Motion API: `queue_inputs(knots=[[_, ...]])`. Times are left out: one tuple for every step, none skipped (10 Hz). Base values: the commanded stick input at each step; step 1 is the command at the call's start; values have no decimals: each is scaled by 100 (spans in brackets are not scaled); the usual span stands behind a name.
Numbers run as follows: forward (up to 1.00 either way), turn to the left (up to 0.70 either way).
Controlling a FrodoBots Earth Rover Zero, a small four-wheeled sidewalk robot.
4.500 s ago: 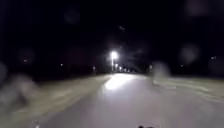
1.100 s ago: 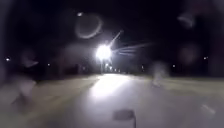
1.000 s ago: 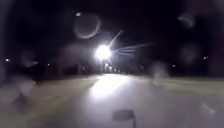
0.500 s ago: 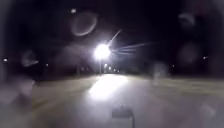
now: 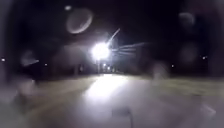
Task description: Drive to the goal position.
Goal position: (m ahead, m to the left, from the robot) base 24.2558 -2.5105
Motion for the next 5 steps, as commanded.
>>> queue_inputs(knots=[[100, 0], [100, 0], [100, 0], [100, 0], [100, 0]])
